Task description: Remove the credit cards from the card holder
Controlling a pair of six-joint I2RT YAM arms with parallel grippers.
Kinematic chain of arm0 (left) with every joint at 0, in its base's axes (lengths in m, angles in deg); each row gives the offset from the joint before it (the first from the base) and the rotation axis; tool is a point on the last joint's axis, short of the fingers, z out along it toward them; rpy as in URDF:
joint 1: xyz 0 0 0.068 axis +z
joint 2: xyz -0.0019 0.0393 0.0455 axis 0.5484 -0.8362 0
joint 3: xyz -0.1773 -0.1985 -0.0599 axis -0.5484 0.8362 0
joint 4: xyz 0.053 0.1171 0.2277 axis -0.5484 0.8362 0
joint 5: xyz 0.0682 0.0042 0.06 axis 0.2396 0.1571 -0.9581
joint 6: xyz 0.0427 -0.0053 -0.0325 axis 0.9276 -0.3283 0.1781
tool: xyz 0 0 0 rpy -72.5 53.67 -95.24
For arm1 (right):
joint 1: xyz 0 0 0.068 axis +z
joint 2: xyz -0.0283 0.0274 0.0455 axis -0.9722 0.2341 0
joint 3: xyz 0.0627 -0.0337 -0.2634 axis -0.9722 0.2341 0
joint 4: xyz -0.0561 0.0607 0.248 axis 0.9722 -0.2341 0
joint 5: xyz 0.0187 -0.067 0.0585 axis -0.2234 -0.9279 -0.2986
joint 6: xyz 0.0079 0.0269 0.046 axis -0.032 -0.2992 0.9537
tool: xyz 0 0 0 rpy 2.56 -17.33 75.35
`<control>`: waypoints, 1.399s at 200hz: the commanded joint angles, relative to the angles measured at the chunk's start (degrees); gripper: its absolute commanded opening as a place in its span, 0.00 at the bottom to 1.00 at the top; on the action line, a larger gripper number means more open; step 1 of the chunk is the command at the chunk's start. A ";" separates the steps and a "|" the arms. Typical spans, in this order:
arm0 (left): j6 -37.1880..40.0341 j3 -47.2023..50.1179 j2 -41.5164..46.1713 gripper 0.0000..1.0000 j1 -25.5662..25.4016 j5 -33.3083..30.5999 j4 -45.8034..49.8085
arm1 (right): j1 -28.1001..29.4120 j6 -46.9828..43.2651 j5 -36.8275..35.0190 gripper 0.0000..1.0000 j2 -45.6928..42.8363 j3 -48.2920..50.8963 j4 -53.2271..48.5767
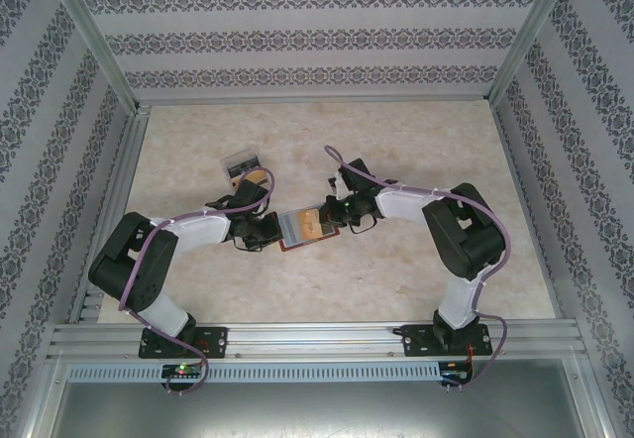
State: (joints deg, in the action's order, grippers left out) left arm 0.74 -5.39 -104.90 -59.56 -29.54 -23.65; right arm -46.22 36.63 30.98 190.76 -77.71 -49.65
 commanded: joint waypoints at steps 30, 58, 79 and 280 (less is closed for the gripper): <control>1.61 0.34 -1.47 0.00 -0.81 -3.37 6.81 | -1.94 -1.76 -0.74 0.00 -6.60 2.82 -1.70; 1.78 -0.50 -0.08 0.00 -0.77 -4.07 7.93 | -2.05 -1.64 -0.54 0.00 -8.81 3.33 -1.82; 2.13 -1.24 2.08 0.05 -0.73 -4.75 9.25 | -2.03 -1.21 -0.13 0.00 -10.00 3.35 -1.70; -0.16 -7.47 2.51 0.09 -3.44 2.07 2.79 | -2.46 -4.63 -1.00 0.32 -8.05 6.66 -2.15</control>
State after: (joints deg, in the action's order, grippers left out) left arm 0.39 -9.04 -99.66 -61.18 -28.66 -18.38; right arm -47.88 33.79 29.76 181.27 -71.94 -51.82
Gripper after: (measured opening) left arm 0.104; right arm 0.316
